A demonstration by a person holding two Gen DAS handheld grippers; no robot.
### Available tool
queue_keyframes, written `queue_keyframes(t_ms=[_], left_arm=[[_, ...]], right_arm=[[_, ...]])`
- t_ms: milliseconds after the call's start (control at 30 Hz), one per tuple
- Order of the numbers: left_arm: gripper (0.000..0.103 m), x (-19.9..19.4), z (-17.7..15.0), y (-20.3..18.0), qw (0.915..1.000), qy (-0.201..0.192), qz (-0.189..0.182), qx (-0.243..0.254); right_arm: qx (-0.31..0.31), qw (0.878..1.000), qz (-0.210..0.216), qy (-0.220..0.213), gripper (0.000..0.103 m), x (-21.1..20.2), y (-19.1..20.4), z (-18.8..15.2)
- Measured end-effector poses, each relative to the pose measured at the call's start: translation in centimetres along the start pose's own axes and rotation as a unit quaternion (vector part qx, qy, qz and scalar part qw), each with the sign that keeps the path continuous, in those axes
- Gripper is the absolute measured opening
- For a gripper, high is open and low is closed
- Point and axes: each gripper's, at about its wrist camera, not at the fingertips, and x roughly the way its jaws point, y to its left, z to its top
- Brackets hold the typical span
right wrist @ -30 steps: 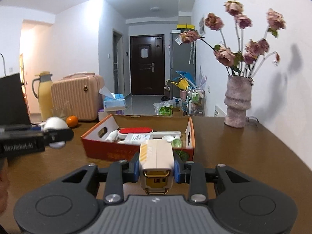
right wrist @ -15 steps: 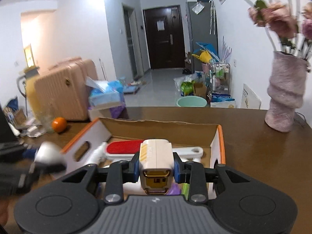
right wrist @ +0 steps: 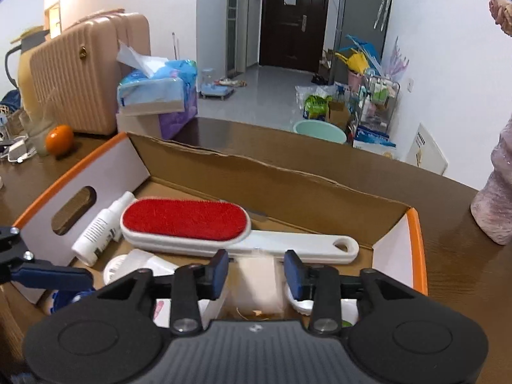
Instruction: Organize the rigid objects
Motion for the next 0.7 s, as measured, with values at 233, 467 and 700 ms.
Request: queue_keyframes(t_ms=[233,467,700], left_arm=[[0.076,-1.2,1.0,1.2,0.9990,-0.020,0.039,-0.008],[0.082,-4.6,2.6,2.4,0.9945,-0.048,0.092,-0.015],[0.088,-8.9,3.6,1.4,0.9898,-0.067,0.125,-0.019]], right_arm=[[0.016,1.000,-0.002,-0.025,0.041,-1.0,-0.6,0.7],[0.021,0.999,-0.033,-0.030,0.051,-4.6,-2.0,1.0],[0.015,0.998,-0.061,-0.032,0.062,-9.8,-2.3,0.2]])
